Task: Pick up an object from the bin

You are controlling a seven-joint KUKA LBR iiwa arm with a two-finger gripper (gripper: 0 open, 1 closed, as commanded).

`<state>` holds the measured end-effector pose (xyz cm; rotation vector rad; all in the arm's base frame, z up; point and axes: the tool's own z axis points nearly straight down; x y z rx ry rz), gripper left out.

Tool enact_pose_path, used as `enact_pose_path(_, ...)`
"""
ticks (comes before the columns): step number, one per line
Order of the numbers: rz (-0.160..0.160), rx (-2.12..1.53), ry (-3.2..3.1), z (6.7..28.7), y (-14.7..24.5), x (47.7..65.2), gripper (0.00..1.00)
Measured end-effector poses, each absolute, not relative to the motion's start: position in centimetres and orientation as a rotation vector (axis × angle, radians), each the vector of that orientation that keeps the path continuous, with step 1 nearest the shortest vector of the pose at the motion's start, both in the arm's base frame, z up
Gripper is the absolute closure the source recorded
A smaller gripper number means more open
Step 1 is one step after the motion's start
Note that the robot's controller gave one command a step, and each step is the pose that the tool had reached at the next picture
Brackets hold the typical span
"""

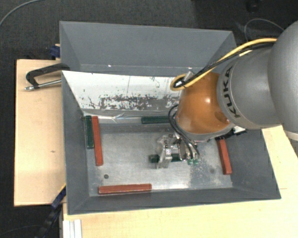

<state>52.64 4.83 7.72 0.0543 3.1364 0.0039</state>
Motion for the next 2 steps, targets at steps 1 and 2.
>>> enact_pose_path(1, 0.004, 0.053, 3.134, 8.9, 4.9, 52.8, 1.00)
enact_pose_path(2, 0.005, 0.053, 3.132, 11.9, 5.0, 53.0, 1.00)
